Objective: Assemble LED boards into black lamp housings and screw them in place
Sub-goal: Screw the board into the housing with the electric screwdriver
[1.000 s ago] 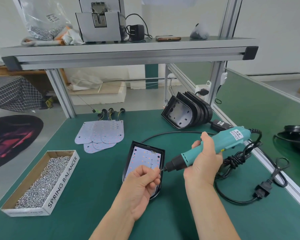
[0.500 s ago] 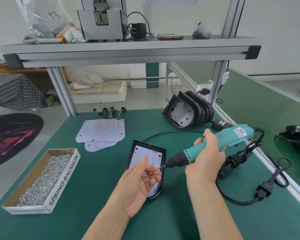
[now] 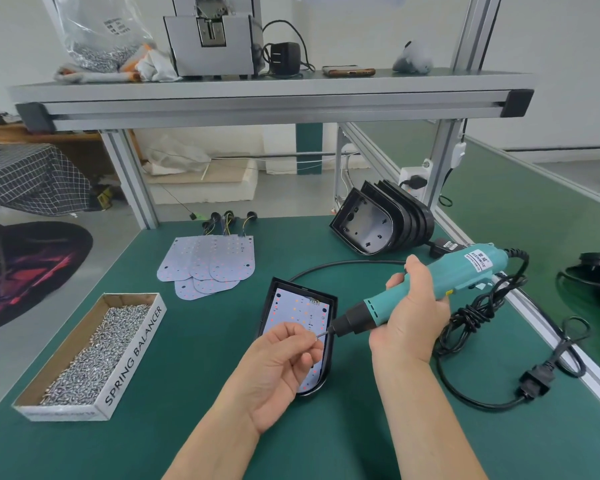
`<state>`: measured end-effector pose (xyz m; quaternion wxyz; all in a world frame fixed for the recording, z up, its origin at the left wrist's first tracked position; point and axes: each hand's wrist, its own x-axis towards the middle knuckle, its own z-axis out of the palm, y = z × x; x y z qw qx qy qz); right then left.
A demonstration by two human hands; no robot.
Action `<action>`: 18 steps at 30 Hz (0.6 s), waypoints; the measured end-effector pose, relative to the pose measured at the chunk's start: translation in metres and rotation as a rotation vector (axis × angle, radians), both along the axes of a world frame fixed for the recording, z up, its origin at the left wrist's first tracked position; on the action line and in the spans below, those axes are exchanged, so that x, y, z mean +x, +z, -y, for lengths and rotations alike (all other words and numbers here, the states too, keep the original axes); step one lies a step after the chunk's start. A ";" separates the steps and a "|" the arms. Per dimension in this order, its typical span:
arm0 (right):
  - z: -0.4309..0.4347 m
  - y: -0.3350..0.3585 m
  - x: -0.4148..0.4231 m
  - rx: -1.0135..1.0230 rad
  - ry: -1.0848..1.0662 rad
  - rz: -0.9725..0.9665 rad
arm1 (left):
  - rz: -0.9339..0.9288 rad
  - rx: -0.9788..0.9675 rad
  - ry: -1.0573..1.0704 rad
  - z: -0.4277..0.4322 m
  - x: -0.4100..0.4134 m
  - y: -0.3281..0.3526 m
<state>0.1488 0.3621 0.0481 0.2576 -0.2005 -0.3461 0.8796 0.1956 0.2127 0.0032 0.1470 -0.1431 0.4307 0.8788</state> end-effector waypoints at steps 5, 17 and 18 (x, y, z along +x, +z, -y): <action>-0.002 0.002 -0.001 -0.009 0.005 0.002 | 0.023 0.020 -0.056 0.002 -0.002 0.000; -0.005 0.000 -0.002 -0.008 0.011 -0.002 | 0.024 0.098 -0.100 0.003 -0.002 0.001; -0.004 -0.001 -0.002 -0.008 0.011 0.000 | 0.020 0.098 -0.105 0.003 -0.002 0.001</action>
